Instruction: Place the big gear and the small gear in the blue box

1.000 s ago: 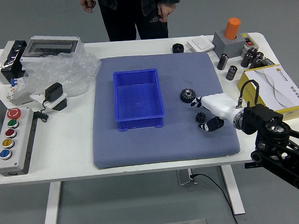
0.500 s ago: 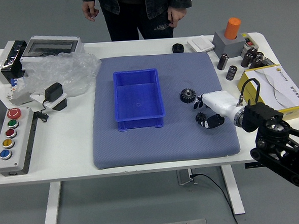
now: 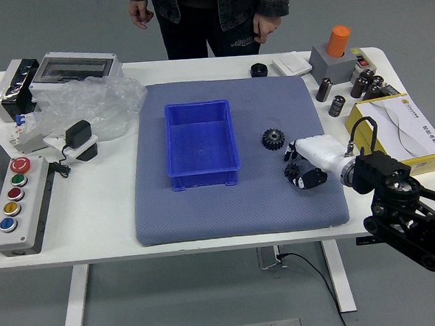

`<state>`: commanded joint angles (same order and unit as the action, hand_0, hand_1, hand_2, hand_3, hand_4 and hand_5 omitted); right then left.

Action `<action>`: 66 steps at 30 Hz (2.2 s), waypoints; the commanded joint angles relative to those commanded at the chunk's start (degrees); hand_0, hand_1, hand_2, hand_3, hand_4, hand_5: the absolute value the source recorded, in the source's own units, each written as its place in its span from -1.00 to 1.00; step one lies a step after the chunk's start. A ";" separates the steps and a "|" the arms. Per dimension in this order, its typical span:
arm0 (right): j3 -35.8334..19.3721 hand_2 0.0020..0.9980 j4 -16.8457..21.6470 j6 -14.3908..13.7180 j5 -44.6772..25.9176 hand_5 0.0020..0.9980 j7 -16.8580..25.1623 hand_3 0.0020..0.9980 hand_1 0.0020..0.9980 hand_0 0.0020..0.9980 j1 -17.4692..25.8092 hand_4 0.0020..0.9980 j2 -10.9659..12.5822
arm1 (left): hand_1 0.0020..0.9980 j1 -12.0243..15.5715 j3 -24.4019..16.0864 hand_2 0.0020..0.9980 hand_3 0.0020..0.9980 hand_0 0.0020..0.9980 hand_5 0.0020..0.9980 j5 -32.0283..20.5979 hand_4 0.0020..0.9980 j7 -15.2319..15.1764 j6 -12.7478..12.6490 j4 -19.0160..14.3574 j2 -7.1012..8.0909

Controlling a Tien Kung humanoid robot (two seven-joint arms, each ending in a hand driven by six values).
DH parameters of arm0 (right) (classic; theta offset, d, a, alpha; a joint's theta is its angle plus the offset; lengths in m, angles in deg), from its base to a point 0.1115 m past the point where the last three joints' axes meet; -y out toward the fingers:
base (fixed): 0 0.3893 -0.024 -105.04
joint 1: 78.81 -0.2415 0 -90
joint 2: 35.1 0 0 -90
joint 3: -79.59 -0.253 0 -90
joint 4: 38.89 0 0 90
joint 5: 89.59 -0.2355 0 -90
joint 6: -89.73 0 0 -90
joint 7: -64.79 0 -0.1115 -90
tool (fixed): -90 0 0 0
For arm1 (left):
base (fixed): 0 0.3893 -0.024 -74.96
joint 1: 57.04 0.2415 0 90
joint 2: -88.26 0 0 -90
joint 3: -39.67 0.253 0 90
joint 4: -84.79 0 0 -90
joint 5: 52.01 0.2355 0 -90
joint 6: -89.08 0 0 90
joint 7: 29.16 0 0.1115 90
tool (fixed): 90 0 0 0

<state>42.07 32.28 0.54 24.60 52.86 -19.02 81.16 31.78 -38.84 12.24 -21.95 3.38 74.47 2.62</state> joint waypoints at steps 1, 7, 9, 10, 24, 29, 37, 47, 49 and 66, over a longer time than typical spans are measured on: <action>0.02 0.34 -0.05 -0.11 0.04 -0.56 0.07 0.27 0.22 0.37 -0.01 0.39 -0.01 | 0.36 0.00 0.03 0.43 0.43 0.46 -0.96 -0.02 -0.12 0.00 0.00 0.00 0.01; 0.14 0.21 -0.23 -0.73 0.48 -0.55 0.37 0.21 0.13 0.37 -0.04 0.32 -0.07 | 0.36 -0.03 0.14 0.43 0.43 0.46 -0.96 -0.19 -0.12 -0.03 -0.02 0.00 0.00; 0.17 0.17 -0.23 -0.87 0.66 -0.60 0.36 0.20 0.10 0.39 -0.05 0.32 -0.11 | 0.36 -0.01 0.18 0.43 0.43 0.46 -0.96 -0.25 -0.12 -0.04 -0.04 0.00 0.01; 0.19 0.17 -0.23 -0.92 0.74 -0.60 0.34 0.20 0.10 0.39 -0.05 0.32 -0.12 | 0.36 -0.01 0.19 0.43 0.43 0.46 -0.96 -0.27 -0.12 -0.04 -0.04 0.00 0.01; 0.64 0.12 0.11 -1.02 1.45 -0.57 -0.71 0.18 0.09 0.37 0.36 0.36 -0.48 | 0.36 -0.07 0.22 0.42 0.43 0.47 -0.96 -0.39 -0.13 -0.12 -0.07 0.00 0.01; 0.91 0.12 0.36 -0.88 1.62 -0.57 -1.21 0.19 0.08 0.37 0.39 0.35 -0.50 | 0.37 -0.07 0.23 0.42 0.42 0.47 -0.96 -0.43 -0.13 -0.14 -0.09 0.00 0.08; 0.95 0.09 0.52 -1.56 1.63 -0.61 -1.22 0.17 0.07 0.39 0.57 0.27 -0.45 | 0.37 -0.02 0.20 0.42 0.43 0.47 -0.96 -0.41 -0.13 -0.17 -0.11 0.00 0.11; 0.63 0.04 0.41 -2.75 1.31 -0.72 -0.61 0.15 0.05 0.38 0.84 0.29 -0.34 | 0.37 0.00 0.38 0.42 0.42 0.47 -0.96 -0.59 -0.14 -0.19 -0.11 0.00 0.14; 0.49 0.04 0.44 -2.98 1.25 -0.72 -0.52 0.15 0.05 0.38 0.86 0.29 -0.35 | 0.37 0.02 0.44 0.42 0.42 0.47 -0.96 -0.63 -0.14 -0.17 -0.11 0.00 0.19; 0.15 0.03 0.19 -3.43 0.75 -0.78 -0.57 0.15 0.05 0.37 1.53 0.35 -0.66 | 0.36 0.05 0.47 0.42 0.43 0.47 -0.96 -0.55 -0.13 -0.16 -0.06 0.00 0.31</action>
<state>42.22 32.48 -2.90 25.35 52.29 -17.49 80.51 31.83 -38.37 11.70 -22.11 3.32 74.47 2.93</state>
